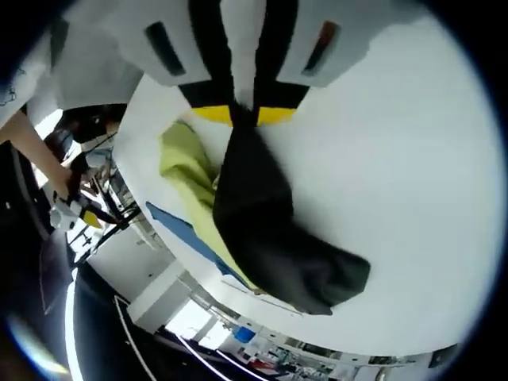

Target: Fold the garment on the visible template until the final outline fits inside the template.

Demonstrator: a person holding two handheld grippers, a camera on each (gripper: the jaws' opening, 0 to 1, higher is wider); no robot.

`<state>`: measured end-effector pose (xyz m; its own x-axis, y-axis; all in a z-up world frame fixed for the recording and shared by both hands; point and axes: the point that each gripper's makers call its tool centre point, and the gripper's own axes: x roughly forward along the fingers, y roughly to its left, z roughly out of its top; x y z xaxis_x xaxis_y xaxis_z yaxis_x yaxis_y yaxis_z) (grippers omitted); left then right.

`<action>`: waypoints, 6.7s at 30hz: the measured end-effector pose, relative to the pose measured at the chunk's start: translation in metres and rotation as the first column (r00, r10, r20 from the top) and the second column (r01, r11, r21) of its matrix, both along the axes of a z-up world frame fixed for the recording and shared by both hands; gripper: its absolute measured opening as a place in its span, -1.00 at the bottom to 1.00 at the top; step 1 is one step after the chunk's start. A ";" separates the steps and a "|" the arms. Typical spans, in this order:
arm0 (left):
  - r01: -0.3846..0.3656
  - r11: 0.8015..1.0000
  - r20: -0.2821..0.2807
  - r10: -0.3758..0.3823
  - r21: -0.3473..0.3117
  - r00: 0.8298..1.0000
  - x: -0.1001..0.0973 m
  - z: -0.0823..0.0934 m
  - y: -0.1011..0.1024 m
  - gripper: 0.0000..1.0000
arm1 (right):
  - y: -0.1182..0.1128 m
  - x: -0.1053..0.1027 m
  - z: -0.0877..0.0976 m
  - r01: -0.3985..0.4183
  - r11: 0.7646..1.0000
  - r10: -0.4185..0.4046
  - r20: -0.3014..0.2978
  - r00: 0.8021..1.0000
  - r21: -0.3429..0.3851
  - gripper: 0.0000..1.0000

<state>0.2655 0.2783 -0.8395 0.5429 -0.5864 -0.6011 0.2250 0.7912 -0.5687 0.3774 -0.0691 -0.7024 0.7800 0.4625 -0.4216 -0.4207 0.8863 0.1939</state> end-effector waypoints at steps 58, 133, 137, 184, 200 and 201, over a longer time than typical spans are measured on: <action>-0.144 0.953 -0.137 0.185 0.265 0.973 0.107 0.041 0.330 -1.00 | 0.040 -0.003 -0.053 -0.076 0.997 0.075 -0.139 0.987 0.000 0.93; -0.194 0.957 0.059 0.186 0.215 0.981 0.138 0.029 0.356 0.51 | 0.053 -0.008 -0.061 -0.059 0.997 0.066 -0.156 0.986 0.045 0.95; -0.234 0.956 0.058 0.227 0.179 0.972 0.135 0.028 0.352 0.43 | 0.054 -0.009 -0.060 -0.059 0.997 0.066 -0.158 0.985 0.046 0.95; -0.562 0.812 -0.003 0.569 0.155 0.822 0.122 0.006 0.398 -1.00 | 0.051 -0.016 -0.057 -0.033 0.998 0.042 -0.159 0.986 0.061 0.93; -0.551 0.801 -0.021 0.571 0.234 0.821 0.097 0.003 0.412 -1.00 | 0.057 -0.018 -0.059 -0.044 0.997 0.055 -0.161 0.985 0.067 0.93; -0.549 0.801 -0.023 0.570 0.240 0.821 0.097 -0.001 0.415 -1.00 | 0.057 -0.018 -0.059 -0.044 0.997 0.055 -0.162 0.985 0.066 0.93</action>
